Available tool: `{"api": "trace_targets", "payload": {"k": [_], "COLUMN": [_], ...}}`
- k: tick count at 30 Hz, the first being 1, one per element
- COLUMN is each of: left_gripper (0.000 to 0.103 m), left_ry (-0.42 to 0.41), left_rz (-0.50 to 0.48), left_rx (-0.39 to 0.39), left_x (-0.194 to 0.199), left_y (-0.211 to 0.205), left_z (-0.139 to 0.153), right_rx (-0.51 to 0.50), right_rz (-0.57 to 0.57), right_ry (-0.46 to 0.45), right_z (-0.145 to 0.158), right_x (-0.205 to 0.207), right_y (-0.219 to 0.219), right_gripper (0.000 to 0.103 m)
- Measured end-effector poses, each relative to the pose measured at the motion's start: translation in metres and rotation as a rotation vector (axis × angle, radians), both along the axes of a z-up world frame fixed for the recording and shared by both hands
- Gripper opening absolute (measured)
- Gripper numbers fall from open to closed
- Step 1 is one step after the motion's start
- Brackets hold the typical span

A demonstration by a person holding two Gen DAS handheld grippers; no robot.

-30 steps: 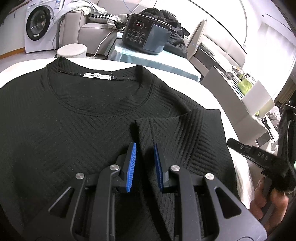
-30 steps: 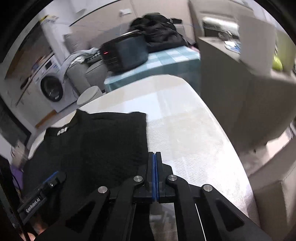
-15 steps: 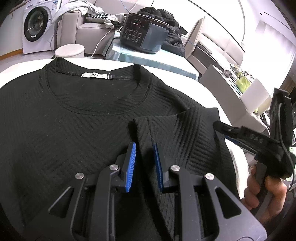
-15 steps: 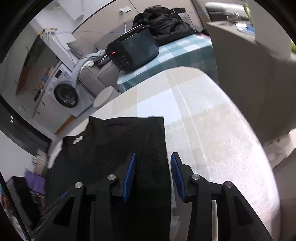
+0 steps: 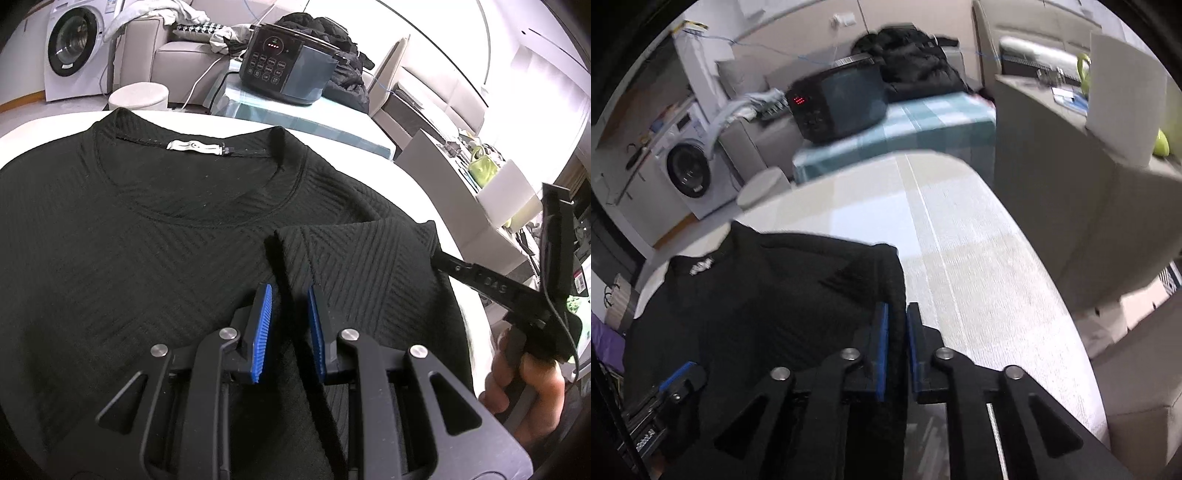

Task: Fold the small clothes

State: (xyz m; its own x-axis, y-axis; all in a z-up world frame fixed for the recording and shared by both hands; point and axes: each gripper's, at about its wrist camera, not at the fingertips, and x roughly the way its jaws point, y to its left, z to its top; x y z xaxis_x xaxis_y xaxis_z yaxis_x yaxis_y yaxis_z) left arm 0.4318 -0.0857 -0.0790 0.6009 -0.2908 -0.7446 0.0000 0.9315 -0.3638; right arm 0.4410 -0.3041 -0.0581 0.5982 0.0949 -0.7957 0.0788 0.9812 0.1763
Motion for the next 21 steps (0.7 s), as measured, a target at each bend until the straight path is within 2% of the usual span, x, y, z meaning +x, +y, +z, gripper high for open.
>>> {"api": "trace_targets", "payload": {"k": [1,2,5,7,11,13,16,21], "left_gripper": [0.017,0.018,0.018,0.020,0.039,0.040,0.040,0.040], "left_ry": [0.008,0.014,0.005,-0.008,-0.033,-0.028,0.015,0.031], "left_rz": [0.003,0.005,-0.023,-0.082,-0.239,-0.283,-0.290,-0.279], "left_rx": [0.005,0.008,0.020,0.052,0.106,0.118,0.121,0.104], "left_x": [-0.001,-0.005,-0.020,-0.038,-0.076,-0.086,-0.092,-0.101], "left_y": [0.000,0.000,-0.007,-0.020,-0.050,-0.058,-0.059,-0.050], "left_z": [0.001,0.003,0.013,0.020,0.025,0.022,0.011,0.006], "right_rx": [-0.001,0.003,0.008,-0.009,-0.048,-0.055,-0.040,-0.054], "right_rz": [0.001,0.017,0.111,0.197,0.303,0.320,0.378,0.411], "right_ry": [-0.008,-0.032,-0.070,-0.089,-0.079,-0.058,-0.047,-0.011], "right_z": [0.004,0.010,0.025,0.031,0.030,0.024,0.016,0.005], "right_x": [-0.004,-0.012,-0.041,-0.066,-0.103,-0.116,-0.128,-0.136], "right_y": [0.000,0.001,0.014,0.029,0.049,0.053,0.059,0.057], "right_gripper": [0.030,0.032,0.032,0.032,0.032,0.032,0.032,0.032]}}
